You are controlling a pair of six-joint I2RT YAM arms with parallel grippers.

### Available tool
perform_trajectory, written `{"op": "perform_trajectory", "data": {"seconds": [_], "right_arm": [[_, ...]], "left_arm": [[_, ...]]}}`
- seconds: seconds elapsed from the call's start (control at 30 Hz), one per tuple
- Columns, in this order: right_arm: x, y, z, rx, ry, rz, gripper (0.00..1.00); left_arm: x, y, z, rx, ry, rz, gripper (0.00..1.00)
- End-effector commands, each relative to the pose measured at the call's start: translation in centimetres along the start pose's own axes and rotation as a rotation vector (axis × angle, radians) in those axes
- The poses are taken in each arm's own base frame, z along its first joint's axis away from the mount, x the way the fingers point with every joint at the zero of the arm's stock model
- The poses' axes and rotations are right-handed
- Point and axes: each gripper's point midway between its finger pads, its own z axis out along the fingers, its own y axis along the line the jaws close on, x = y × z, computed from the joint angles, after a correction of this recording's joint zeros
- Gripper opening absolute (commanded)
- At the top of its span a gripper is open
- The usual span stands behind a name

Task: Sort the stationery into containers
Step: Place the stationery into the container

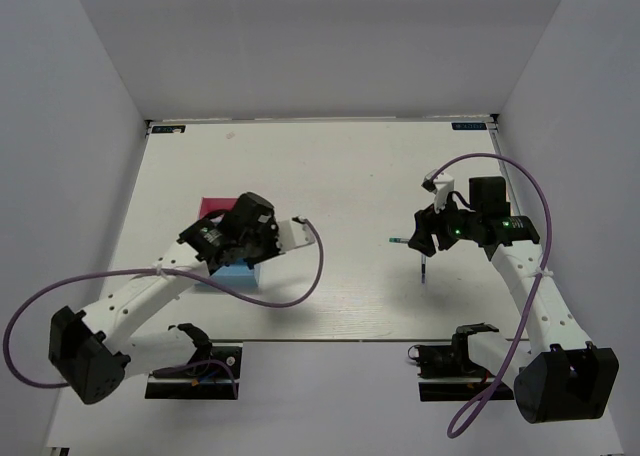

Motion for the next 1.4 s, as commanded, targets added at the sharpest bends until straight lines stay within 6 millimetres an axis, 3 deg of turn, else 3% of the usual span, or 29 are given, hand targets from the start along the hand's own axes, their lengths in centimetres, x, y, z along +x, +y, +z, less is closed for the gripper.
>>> {"op": "perform_trajectory", "data": {"seconds": [0.0,0.1,0.2,0.33,0.6,0.97,1.13,1.37], "right_arm": [[0.0,0.9,-0.2,-0.042,-0.018,-0.016,0.69],[-0.1,1.0,-0.2,-0.053,-0.021,-0.015,0.69],[0.0,1.3,-0.2,-0.061,-0.024,-0.017,0.69],[-0.1,1.3,-0.2,-0.064,-0.027,-0.016,0.69],[-0.1,1.4,-0.3,-0.066,-0.028,-0.019,0.69],[-0.1,1.6,-0.5,-0.07,-0.036,-0.027,0.69],[0.2,1.8,-0.3,-0.081,-0.026,-0.028,0.7],[0.1,1.5,-0.4,-0.071,-0.027,-0.018,0.7]], "left_arm": [[2.9,2.3,-2.6,-0.053,0.032,0.05,0.0],[5.5,4.3,-4.2,-0.105,0.047,-0.009,0.0],[6.8,4.4,-4.7,-0.084,0.035,-0.062,0.0],[9.0,3.7,-3.3,-0.059,0.081,-0.053,0.0],[10.4,1.6,-1.7,-0.01,0.079,-0.054,0.0],[11.5,2.2,-0.4,-0.032,0.109,-0.081,0.0],[12.4,3.1,-0.1,-0.1,0.125,-0.097,0.17],[13.0,3.4,0.1,-0.131,0.138,-0.093,0.29]]}}
